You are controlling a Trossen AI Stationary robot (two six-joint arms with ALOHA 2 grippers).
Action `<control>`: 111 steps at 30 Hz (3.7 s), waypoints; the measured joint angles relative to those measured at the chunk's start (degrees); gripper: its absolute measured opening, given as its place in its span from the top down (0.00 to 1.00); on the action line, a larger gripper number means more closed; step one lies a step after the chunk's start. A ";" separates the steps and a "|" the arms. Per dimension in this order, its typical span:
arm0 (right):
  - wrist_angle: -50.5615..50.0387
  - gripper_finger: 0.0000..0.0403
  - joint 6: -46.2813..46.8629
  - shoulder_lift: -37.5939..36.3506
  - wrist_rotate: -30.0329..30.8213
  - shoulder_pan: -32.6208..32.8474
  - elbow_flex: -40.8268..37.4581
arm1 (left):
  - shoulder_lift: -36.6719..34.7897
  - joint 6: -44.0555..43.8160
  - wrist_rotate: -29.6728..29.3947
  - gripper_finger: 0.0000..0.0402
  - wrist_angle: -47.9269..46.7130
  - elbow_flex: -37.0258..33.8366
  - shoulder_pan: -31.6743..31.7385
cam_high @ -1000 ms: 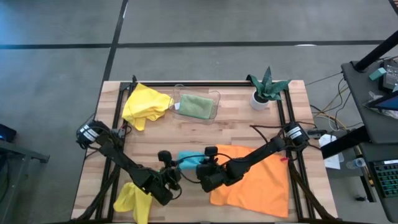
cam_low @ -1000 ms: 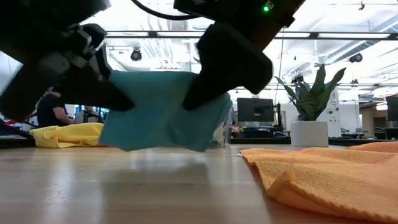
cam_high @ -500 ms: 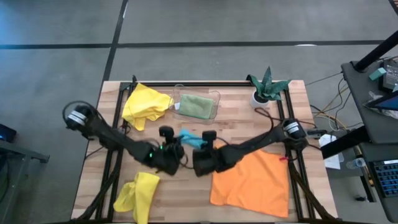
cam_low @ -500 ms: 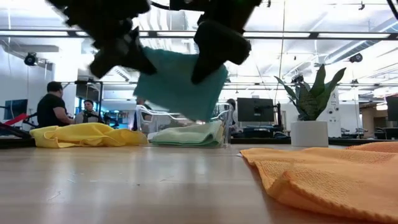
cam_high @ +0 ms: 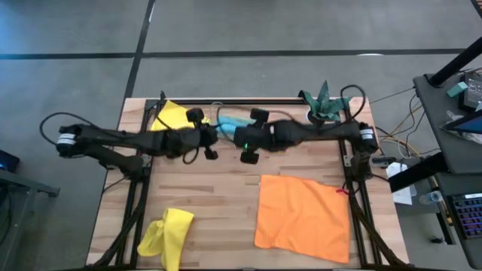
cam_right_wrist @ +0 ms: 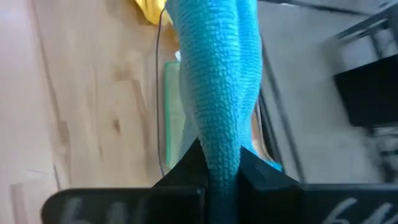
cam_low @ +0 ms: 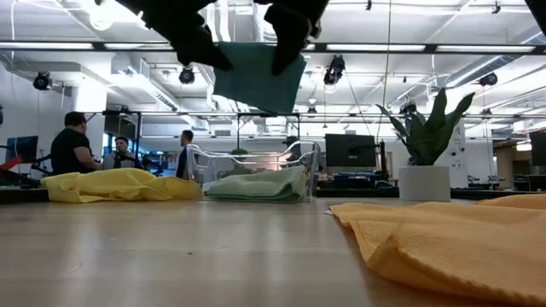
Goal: Fold microfiber towels
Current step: Put the blue folded towel into the transparent bin
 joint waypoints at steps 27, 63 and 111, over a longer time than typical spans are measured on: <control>9.21 0.96 3.51 -0.44 -30.37 -18.30 -7.37 | 7.07 -18.71 37.40 1.00 -4.20 -0.05 22.55; 13.48 0.93 8.27 12.47 -35.77 -23.62 -9.11 | 22.39 -22.54 47.67 0.99 -2.56 0.81 33.15; 11.54 0.57 0.05 -3.85 -16.58 -22.40 -6.29 | 14.68 -12.46 44.86 0.56 -0.13 4.93 27.23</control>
